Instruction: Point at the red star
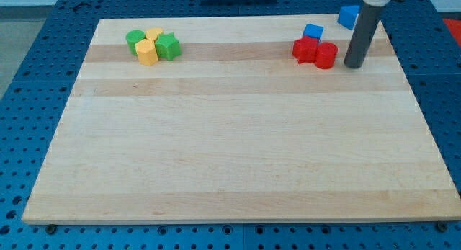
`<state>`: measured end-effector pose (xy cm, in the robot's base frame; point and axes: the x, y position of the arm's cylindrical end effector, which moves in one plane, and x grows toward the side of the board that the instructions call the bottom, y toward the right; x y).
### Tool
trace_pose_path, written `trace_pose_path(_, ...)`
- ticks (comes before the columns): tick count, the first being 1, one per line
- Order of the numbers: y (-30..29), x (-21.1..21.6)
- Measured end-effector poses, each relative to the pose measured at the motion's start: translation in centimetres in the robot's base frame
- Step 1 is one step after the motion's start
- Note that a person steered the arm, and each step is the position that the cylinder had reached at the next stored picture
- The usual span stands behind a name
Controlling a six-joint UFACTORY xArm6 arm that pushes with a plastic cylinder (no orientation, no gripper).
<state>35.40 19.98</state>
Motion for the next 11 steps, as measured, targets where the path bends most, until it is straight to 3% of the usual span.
trace_pose_path(2,-8.3,2.0)
trace_pose_path(4,-16.5,-1.9)
trace_pose_path(5,-17.3,-3.9)
trace_pose_path(7,-13.3,-5.8)
trace_pose_path(9,-11.8,-3.8)
trace_pose_path(11,-13.3,-4.3)
